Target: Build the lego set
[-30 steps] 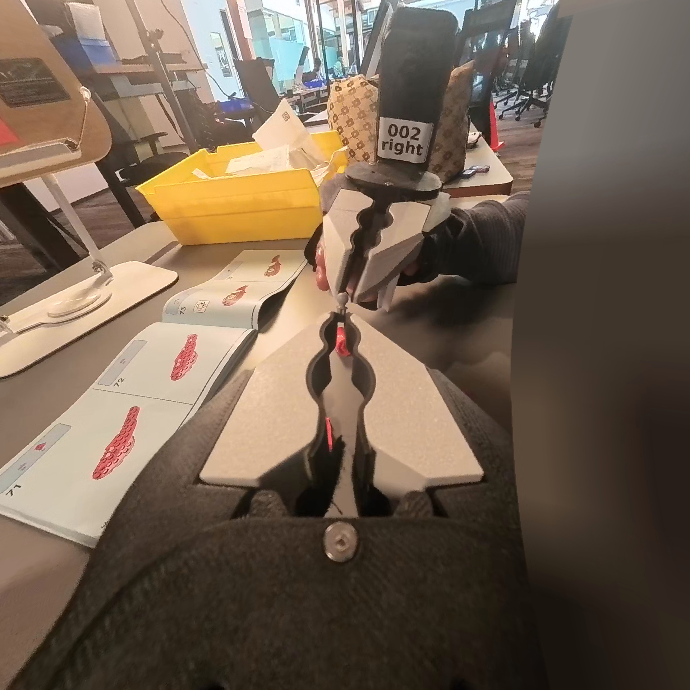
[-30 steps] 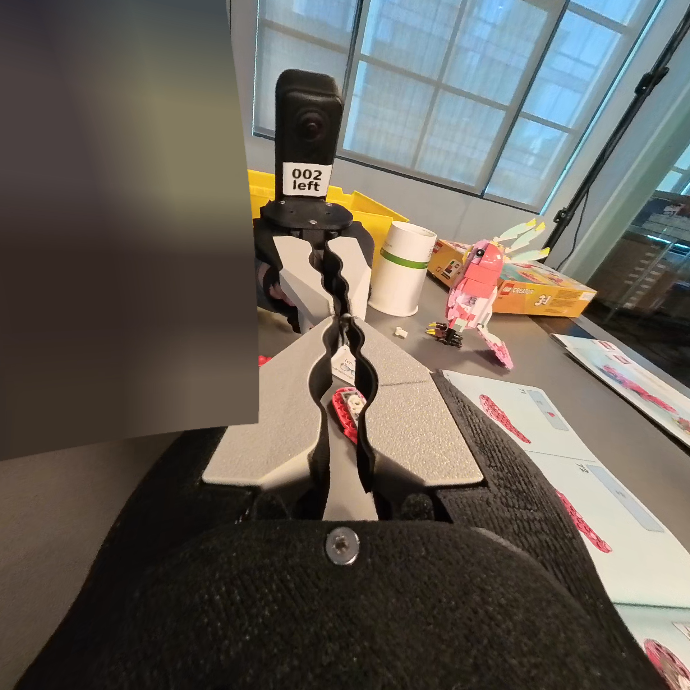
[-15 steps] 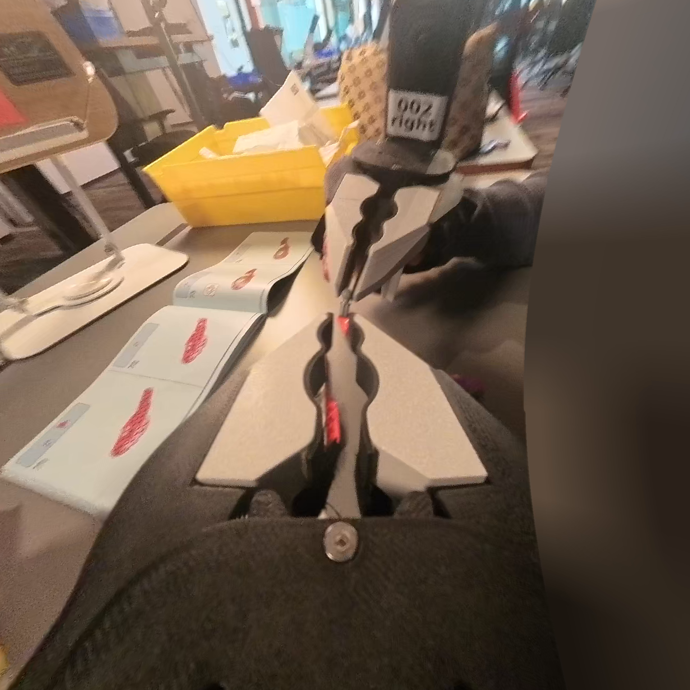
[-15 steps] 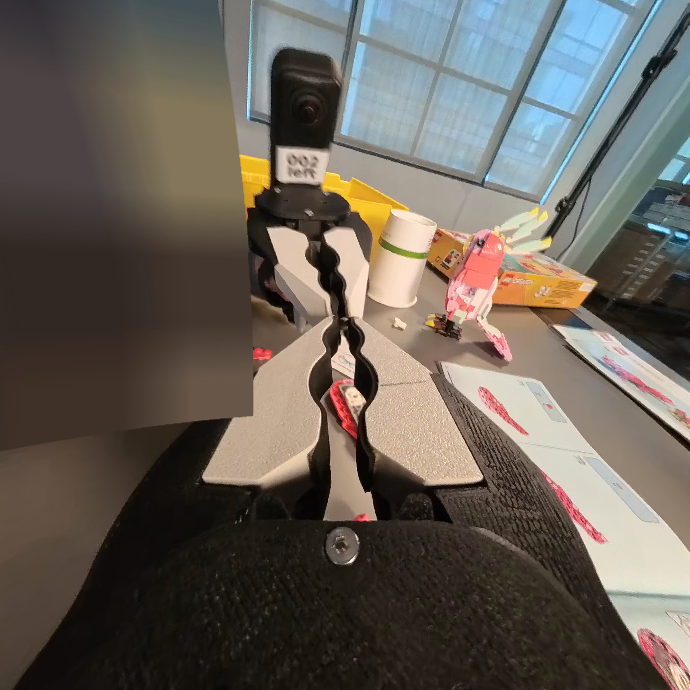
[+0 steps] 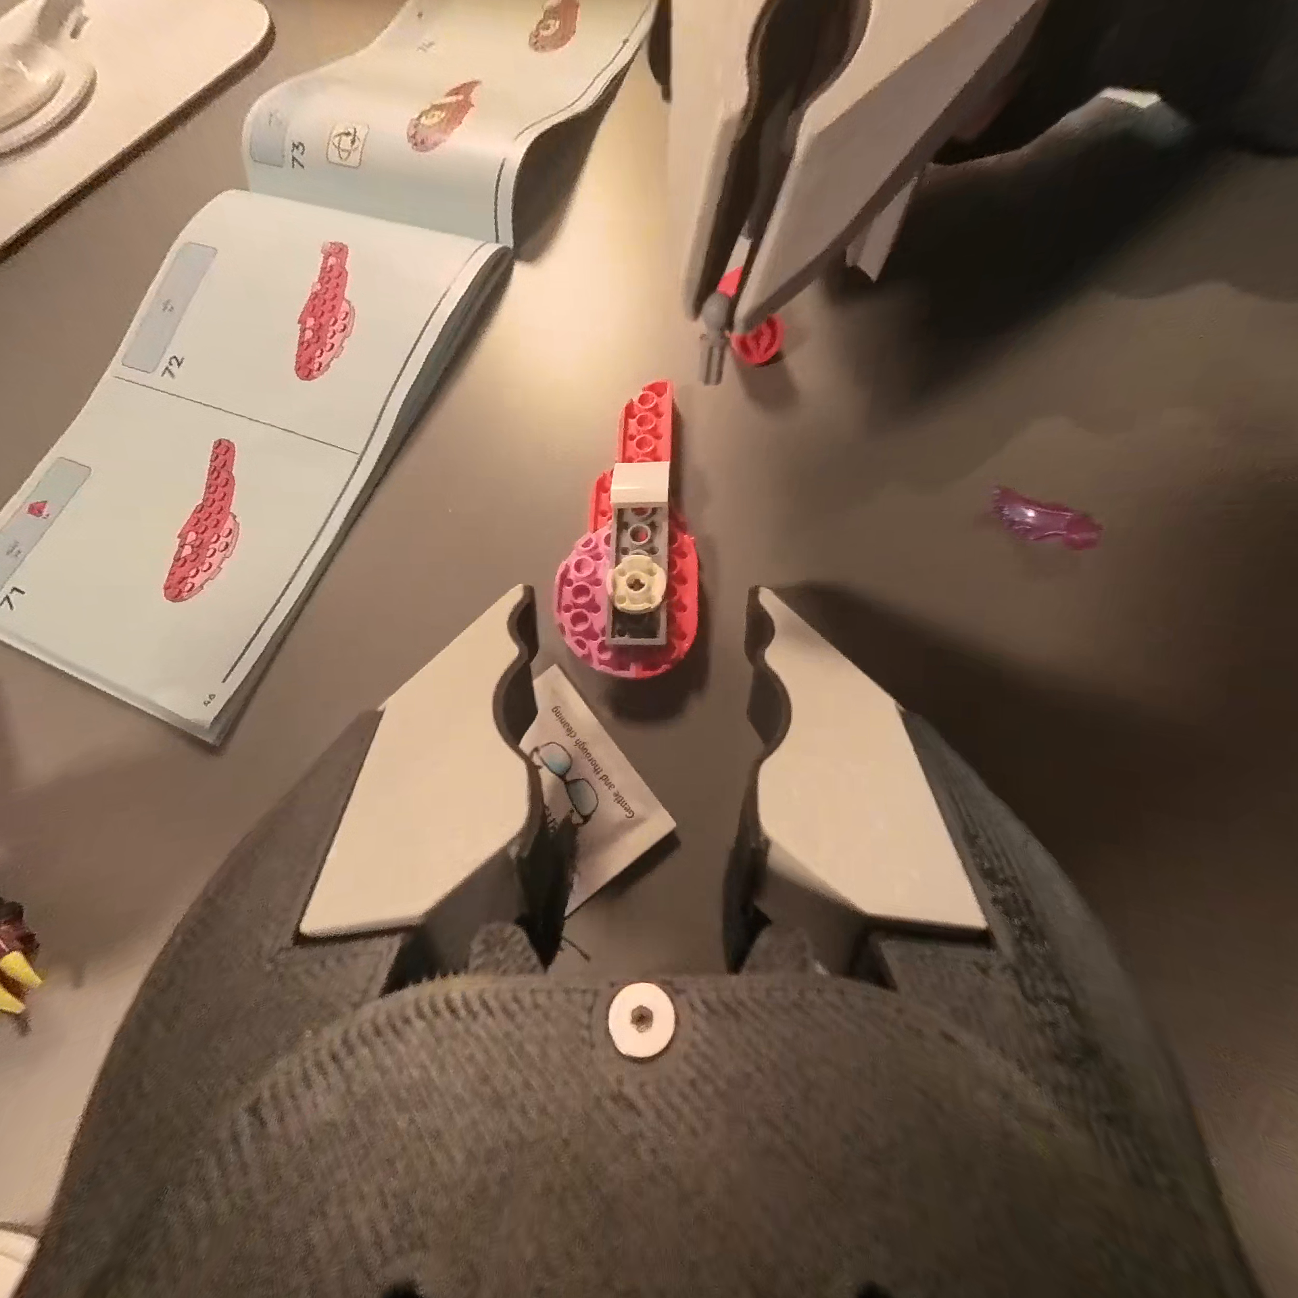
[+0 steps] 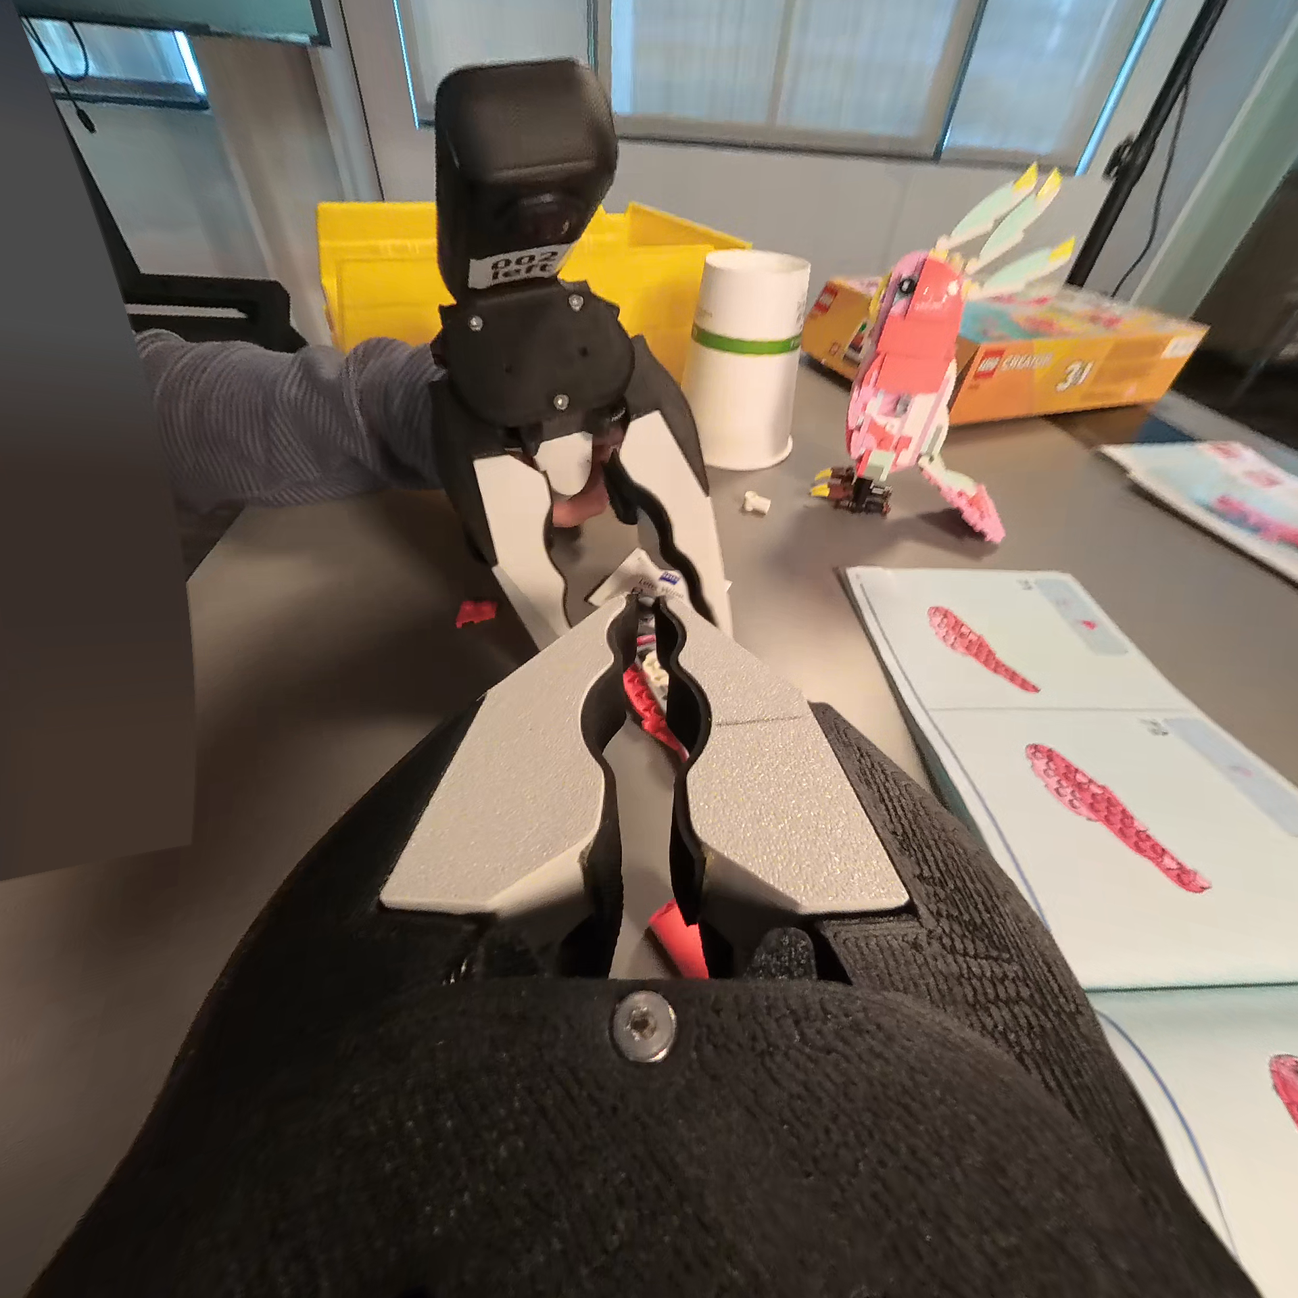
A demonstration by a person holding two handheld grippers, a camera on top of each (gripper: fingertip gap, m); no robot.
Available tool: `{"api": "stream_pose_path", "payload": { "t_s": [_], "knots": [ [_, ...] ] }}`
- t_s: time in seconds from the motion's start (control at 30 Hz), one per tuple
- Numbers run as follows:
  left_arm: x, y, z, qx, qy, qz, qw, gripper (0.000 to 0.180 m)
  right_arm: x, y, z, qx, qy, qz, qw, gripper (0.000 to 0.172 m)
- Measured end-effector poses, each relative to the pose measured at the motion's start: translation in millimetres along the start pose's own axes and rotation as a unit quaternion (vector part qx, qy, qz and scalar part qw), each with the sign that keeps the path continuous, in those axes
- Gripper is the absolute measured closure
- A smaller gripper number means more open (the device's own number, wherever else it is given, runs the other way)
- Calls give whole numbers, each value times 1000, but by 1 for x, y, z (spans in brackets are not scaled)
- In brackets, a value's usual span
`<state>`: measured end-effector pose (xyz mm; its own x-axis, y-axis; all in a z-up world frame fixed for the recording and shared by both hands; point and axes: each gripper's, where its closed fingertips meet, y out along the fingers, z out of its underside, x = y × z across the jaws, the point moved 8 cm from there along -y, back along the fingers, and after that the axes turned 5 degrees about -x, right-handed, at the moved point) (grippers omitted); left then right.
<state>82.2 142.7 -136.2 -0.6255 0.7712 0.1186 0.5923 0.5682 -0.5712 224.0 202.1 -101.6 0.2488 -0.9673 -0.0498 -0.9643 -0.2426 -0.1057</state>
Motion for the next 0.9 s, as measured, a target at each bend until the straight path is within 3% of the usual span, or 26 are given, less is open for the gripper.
{"api": "stream_pose_path", "payload": {
  "t_s": [0.1, 0.23, 0.3, 0.47, 0.67, 0.9],
  "knots": [
    [3, 2, 0, 5, -25, -5, 1000, 119, -1, 1, 1, 7, 13, -1, 1000, 170],
    [3, 4, 0, 9, -44, 8, 999, 129, -2, 3, 3, 20, 30, -5, 999, 170],
    [0, 5, -2, 7, -31, 8, 999, 139, -1, 4, 3, 27, 38, -9, 999, 170],
    [-12, 9, -9, -7, 20, 11, 1000, 140, 3, 6, 5, 41, 31, -25, 998, 170],
    [-16, 1, -22, -71, 54, -7, 996, 140, 7, 6, 8, 73, -17, -19, 997, 170],
    [-18, -1, -23, -72, 79, -22, 994, 140, 10, 7, 7, 83, -62, -3, 995, 170]
  ]
}}
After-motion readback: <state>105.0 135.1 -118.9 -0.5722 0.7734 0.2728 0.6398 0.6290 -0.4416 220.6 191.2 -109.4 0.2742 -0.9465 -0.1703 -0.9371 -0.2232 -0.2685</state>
